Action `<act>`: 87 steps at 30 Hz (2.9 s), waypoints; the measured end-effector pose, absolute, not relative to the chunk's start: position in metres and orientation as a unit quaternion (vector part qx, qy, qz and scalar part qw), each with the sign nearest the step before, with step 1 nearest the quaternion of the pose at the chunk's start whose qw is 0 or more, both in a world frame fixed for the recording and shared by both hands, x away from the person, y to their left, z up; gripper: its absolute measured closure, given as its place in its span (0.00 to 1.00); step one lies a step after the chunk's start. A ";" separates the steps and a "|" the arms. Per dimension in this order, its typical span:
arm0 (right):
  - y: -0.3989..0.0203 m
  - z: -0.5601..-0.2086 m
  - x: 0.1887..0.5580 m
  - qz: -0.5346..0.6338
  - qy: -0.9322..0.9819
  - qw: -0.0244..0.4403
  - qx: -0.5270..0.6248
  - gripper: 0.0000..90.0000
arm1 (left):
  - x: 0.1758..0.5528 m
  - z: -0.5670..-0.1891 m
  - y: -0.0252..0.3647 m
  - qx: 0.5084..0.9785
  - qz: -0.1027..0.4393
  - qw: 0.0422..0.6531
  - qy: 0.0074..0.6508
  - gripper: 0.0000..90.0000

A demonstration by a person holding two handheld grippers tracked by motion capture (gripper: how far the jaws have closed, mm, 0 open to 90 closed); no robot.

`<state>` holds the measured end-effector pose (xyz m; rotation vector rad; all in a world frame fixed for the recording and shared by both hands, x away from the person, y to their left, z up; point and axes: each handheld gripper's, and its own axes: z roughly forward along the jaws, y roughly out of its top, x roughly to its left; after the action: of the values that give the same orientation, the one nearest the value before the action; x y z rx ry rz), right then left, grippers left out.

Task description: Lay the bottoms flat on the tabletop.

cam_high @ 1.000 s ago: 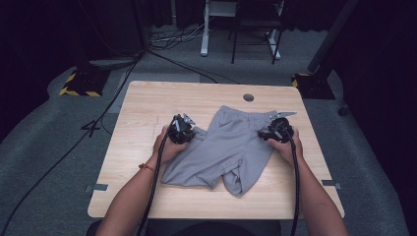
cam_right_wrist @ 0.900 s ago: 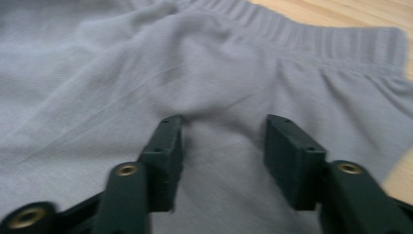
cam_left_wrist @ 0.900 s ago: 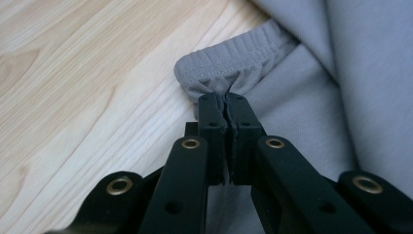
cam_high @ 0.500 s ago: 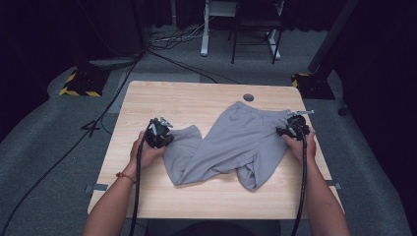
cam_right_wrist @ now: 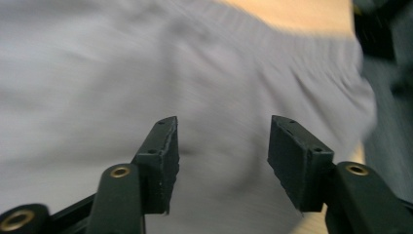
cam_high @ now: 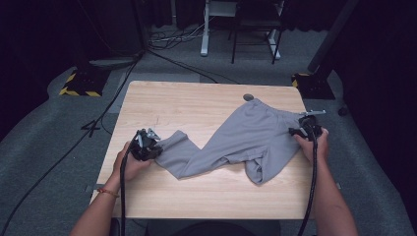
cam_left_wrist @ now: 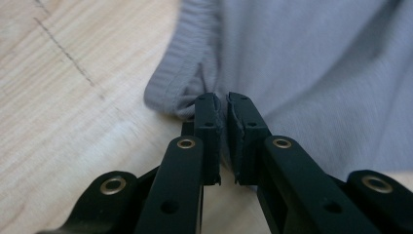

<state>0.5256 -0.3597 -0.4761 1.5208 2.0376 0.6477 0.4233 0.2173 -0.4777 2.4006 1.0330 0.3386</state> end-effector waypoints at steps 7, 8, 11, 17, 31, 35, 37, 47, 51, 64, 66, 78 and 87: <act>-0.309 -0.447 0.489 0.347 0.793 0.231 0.444 0.45 | 0.382 -0.467 0.202 0.893 0.139 0.313 0.291 0.57; -0.300 -0.445 0.483 0.358 0.799 0.221 0.429 0.45 | 0.376 -0.465 0.198 0.893 0.135 0.325 0.282 0.48; -0.276 -0.442 0.465 0.384 0.818 0.196 0.380 0.44 | 0.364 -0.467 0.186 0.903 0.121 0.331 0.246 0.37; -0.221 -0.447 0.445 0.394 0.861 0.149 0.287 0.42 | 0.363 -0.483 0.166 0.920 0.110 0.303 0.225 0.25; -0.131 -0.479 0.415 0.345 0.923 0.094 0.142 0.47 | 0.377 -0.488 0.162 0.912 0.111 0.312 0.241 0.89; -0.118 -0.483 0.409 0.344 0.926 0.093 0.122 0.48 | 0.374 -0.486 0.158 0.918 0.103 0.309 0.225 0.95; -0.112 -0.485 0.408 0.336 0.928 0.106 0.118 0.50 | 0.371 -0.484 0.157 0.921 0.095 0.312 0.214 0.95; -0.107 -0.473 0.407 0.339 0.920 0.153 0.123 0.95 | 0.356 -0.448 0.153 0.896 0.086 0.385 0.202 0.95; -0.119 -0.445 0.400 0.383 0.900 0.170 0.119 0.96 | 0.354 -0.425 0.151 0.886 0.102 0.403 0.205 0.95; -0.133 -0.390 0.449 0.404 0.867 0.220 0.193 0.96 | 0.424 -0.399 0.140 0.878 0.117 0.389 0.253 0.92; -0.128 -0.395 0.464 0.386 0.871 0.219 0.210 0.95 | 0.440 -0.408 0.138 0.878 0.126 0.375 0.269 0.92; -0.121 -0.439 0.525 0.305 0.875 0.228 0.301 0.69 | 0.475 -0.448 0.144 0.861 0.110 0.358 0.344 0.34; -0.202 -0.424 0.515 0.349 0.847 0.207 0.344 0.52 | 0.419 -0.462 0.153 0.880 0.069 0.356 0.307 0.23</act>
<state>0.5153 -0.2015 -0.4237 0.9578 2.3588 0.9706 0.4191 0.1531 -0.4617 2.2734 0.7932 0.1781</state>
